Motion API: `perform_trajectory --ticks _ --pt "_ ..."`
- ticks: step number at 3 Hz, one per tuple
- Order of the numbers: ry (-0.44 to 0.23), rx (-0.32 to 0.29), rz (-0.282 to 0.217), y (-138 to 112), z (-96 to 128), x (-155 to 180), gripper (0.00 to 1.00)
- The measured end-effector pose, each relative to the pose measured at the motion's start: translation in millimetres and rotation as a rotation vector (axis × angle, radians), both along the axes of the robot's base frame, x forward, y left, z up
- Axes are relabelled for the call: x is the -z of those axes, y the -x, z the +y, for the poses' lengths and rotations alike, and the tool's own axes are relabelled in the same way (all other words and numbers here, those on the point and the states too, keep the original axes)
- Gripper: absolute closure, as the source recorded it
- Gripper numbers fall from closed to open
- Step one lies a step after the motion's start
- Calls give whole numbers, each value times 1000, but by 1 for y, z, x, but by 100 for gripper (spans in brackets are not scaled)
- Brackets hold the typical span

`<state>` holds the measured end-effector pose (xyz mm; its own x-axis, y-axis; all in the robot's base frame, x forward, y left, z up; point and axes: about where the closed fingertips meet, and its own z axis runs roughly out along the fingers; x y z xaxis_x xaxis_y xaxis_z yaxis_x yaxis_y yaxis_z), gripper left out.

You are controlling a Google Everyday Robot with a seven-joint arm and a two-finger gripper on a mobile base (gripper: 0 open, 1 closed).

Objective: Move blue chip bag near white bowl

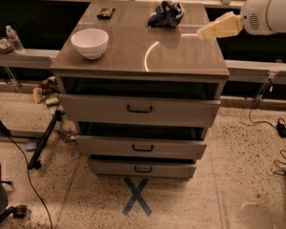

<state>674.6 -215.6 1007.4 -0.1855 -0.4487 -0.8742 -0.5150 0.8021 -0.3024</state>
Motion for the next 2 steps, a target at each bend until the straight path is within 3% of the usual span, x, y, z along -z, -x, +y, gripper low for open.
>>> perform_trajectory --ticks 2 --pt "-15 26 -8 -11 5 6 0"
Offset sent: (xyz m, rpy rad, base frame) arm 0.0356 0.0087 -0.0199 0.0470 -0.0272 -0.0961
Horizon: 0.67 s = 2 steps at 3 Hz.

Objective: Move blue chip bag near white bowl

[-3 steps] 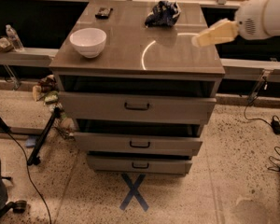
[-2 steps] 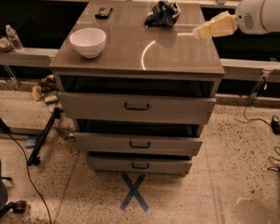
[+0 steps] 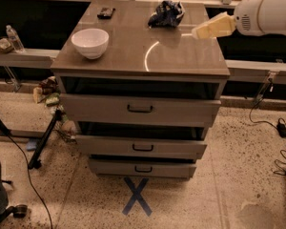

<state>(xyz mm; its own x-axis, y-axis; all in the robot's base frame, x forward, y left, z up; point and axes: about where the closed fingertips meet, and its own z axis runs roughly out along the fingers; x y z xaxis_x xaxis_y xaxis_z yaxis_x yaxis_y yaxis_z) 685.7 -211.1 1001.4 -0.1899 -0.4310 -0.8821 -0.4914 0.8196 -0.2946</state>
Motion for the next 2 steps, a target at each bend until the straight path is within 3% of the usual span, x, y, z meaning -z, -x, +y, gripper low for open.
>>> perform_trajectory --ticks 2 --pt "-138 127 -46 -98 11 36 0"
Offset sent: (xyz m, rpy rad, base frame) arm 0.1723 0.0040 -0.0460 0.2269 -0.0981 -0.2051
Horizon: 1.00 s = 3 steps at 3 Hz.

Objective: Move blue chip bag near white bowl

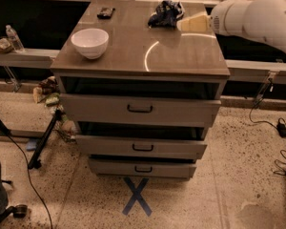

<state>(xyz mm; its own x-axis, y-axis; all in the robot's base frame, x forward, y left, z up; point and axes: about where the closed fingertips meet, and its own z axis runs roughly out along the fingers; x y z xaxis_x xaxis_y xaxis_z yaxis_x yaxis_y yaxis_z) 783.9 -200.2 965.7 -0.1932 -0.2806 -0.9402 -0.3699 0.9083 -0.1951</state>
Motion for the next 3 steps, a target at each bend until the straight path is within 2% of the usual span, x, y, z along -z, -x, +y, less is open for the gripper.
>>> perform_trajectory --ticks 1,2,3 --pt "-85 78 -64 -84 -16 12 0" --pt "-81 65 -55 -85 -12 14 0" --pt "-62 85 -81 -103 -9 17 0"
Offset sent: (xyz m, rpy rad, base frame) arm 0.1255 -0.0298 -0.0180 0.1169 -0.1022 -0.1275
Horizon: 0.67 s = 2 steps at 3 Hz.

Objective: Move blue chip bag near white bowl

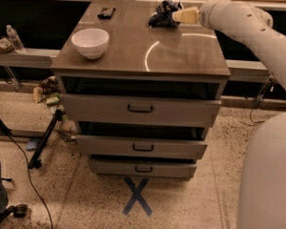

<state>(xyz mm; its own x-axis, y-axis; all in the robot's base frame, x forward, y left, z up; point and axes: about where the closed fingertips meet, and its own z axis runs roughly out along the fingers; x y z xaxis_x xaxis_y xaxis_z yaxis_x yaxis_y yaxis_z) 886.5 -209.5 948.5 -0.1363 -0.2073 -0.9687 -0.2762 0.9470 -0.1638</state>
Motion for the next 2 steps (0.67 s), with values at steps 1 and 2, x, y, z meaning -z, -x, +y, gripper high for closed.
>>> perform_trajectory --ticks 1,2 --pt "12 17 -1 -24 4 11 0" --pt "33 -5 10 -45 14 22 0"
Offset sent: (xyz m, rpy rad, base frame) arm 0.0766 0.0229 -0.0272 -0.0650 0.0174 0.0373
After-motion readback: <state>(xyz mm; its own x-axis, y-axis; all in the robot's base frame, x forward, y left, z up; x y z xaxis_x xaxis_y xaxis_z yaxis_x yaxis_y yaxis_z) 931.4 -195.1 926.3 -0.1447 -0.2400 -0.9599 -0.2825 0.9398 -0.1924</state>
